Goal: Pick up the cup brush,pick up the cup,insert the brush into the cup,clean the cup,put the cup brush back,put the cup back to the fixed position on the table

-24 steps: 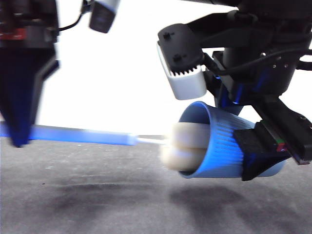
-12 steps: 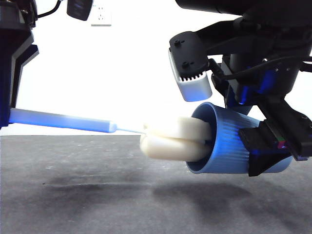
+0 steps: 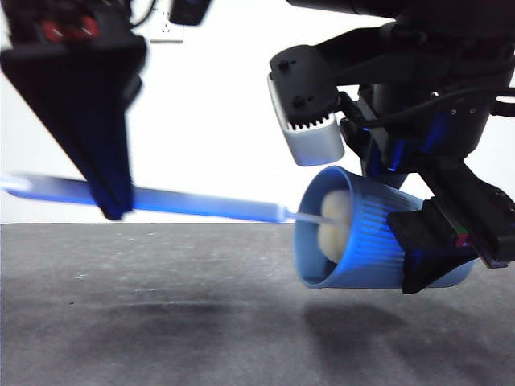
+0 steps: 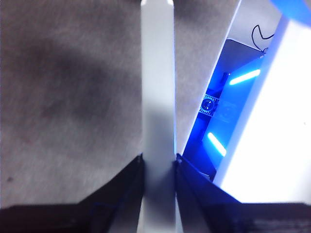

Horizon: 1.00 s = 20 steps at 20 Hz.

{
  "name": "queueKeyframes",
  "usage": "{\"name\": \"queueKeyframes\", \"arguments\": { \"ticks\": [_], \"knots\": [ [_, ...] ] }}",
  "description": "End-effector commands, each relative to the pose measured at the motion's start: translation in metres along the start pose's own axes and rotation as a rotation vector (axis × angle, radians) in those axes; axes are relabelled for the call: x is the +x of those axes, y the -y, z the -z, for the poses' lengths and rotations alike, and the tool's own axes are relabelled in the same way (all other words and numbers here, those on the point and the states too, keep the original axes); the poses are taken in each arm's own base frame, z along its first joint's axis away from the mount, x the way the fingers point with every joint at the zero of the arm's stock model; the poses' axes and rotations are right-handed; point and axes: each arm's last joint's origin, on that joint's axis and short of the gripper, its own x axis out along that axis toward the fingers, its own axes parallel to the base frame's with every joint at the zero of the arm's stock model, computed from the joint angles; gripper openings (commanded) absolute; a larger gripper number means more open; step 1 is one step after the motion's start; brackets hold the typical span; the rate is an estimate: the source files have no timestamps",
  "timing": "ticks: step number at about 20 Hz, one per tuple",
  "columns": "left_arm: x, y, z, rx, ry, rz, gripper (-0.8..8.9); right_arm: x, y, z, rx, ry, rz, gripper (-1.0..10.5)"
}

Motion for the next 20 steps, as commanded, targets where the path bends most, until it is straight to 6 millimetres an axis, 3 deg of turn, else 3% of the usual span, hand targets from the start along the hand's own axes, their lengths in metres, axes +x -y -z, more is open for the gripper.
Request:
{"name": "queueKeyframes", "arguments": {
  "ticks": [1, 7, 13, 20],
  "knots": [
    [0.011, 0.0, -0.006, -0.016, 0.009, 0.021, -0.09, -0.002, -0.002, -0.006, -0.014, 0.029, 0.006, -0.1],
    [0.02, 0.0, -0.012, -0.035, 0.022, 0.026, -0.09, -0.006, -0.005, -0.01, -0.027, 0.045, 0.011, -0.1],
    [0.014, 0.0, 0.009, -0.042, -0.189, -0.067, -0.09, 0.0, 0.0, -0.001, 0.013, -0.035, 0.032, -0.1],
    [-0.004, -0.007, 0.023, -0.086, -0.225, -0.145, -0.09, 0.008, 0.016, 0.019, 0.2, -0.11, 0.06, -0.1]
  ]
}}
